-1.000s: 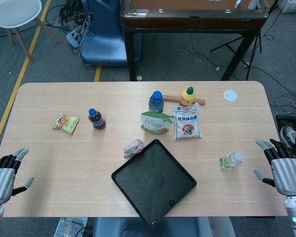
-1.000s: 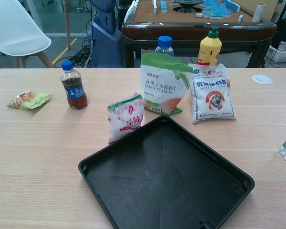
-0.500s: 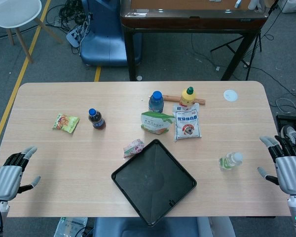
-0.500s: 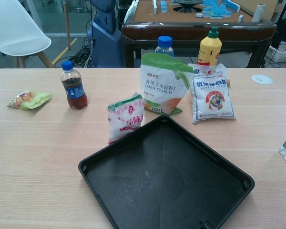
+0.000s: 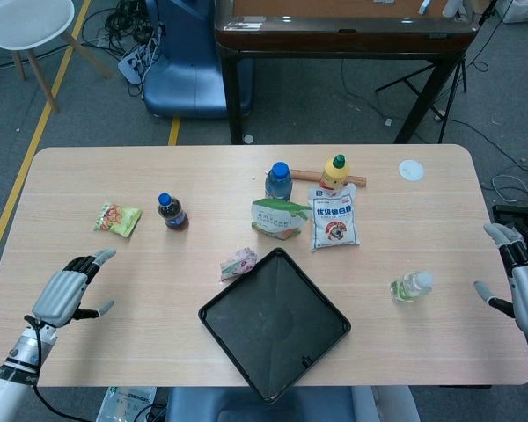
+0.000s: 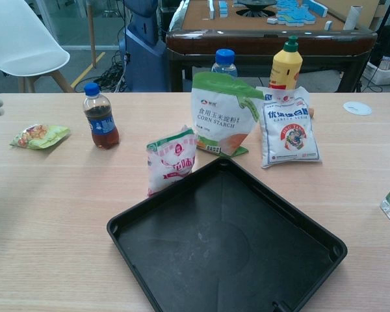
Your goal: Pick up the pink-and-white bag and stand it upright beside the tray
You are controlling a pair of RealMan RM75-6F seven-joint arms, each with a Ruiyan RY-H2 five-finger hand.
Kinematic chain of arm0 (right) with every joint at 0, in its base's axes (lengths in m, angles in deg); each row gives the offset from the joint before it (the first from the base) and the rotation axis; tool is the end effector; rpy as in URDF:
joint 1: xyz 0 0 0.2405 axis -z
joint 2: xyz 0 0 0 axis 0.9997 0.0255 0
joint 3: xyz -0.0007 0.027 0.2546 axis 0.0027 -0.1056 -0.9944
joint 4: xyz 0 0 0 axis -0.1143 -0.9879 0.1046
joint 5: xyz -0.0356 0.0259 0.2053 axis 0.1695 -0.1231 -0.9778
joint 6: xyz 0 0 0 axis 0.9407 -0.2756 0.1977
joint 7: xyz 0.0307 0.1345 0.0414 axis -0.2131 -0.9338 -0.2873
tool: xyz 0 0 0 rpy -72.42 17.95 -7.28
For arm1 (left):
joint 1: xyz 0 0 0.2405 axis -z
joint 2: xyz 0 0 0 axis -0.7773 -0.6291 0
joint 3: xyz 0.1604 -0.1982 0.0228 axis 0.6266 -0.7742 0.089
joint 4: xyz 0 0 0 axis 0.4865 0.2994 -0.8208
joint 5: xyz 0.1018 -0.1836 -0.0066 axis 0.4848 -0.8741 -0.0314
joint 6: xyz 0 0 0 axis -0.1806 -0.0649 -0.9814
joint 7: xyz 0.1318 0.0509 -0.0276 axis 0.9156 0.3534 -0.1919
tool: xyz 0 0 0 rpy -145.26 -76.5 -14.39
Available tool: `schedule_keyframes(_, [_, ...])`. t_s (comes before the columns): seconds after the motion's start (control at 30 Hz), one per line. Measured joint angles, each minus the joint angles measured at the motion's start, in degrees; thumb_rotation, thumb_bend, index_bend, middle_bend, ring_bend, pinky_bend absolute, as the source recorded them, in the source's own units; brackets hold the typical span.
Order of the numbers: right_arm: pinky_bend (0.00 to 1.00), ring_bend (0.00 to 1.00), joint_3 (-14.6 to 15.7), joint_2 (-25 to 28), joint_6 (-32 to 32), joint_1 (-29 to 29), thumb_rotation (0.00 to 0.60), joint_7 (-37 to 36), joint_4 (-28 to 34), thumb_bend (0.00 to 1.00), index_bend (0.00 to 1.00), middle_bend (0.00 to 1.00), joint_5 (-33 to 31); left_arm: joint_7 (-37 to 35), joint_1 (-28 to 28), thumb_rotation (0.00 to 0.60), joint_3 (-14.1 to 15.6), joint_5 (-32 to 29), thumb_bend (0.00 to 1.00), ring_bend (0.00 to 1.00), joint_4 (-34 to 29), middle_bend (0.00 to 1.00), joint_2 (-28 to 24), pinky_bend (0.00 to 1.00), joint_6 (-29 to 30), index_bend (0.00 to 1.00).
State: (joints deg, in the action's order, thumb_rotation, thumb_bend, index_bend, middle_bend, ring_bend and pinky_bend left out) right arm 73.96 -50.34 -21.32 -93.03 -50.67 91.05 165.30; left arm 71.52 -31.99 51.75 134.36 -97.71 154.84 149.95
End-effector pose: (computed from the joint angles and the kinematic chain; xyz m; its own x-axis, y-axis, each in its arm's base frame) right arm -0.2774 -0.1935 0.2116 0.5058 0.1732 0.8451 -0.8578 -0.0030 0.5140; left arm -0.2814 0.2560 0.0981 0.2910 0.2184 0.9315 0.9425 -0.2326 -0.2399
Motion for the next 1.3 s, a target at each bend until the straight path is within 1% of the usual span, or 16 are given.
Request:
schedule_keyframes(0.2, [0.12,0.11,0.2,0.5,0.2,0.2,0.6,-0.3,0.4,0.15,0.16,0.21,-0.4,-1.9,4.8,0.6,-0.6,-0.4,0.22,0.16,2.9,0.13,4.5,0.14,-5.2,0.07])
schedule_keyframes(0.47, [0.12,0.11,0.4,0.8,0.4,0.6,0.6,-0.8,0.6,0.15,0.16,0.21,-0.9,-3.1,9.1,0.6,-1.5,-1.7,0.21,0.16,6.6,0.13,11.0,0.15,-8.9,0.07])
schedule_keyframes(0.6, [0.12,0.11,0.5,1.0,0.4,0.8,0.6,-1.0,0.5,0.15,0.16,0.21,-1.1,-2.2,10.9,0.6,-2.1,-3.6,0.21,0.16,7.9,0.13,13.8,0.16,-11.2,0.07])
schedule_keyframes(0.8, [0.12,0.11,0.7,1.2,0.1,1.3,0.6,-1.3,0.6,0.15,0.16,0.21,-1.4,2.1,13.5,0.6,-3.8,-8.0,0.2,0.16,9.3,0.13,18.6,0.18,-13.9,0.07])
schedule_keyframes(0.9, [0.12,0.11,0.8,1.3,-0.1,1.6,0.6,-1.6,0.5,0.15,0.16,0.21,-1.6,3.2,14.9,0.6,-4.6,-9.9,0.2,0.16,10.2,0.13,20.5,0.19,-15.5,0.07])
schedule_keyframes(1.13, [0.12,0.11,0.9,1.6,-0.2,2.1,0.6,-2.1,0.3,0.15,0.16,0.21,-2.2,3.8,17.8,0.6,-6.3,-13.0,0.2,0.17,13.4,0.13,24.7,0.19,-18.0,0.07])
schedule_keyframes(1.3, [0.12,0.11,0.9,1.8,-0.2,2.4,0.6,-2.4,0.2,0.15,0.16,0.21,-2.6,2.4,19.9,0.6,-7.3,-14.0,0.2,0.17,15.9,0.13,26.9,0.19,-20.0,0.07])
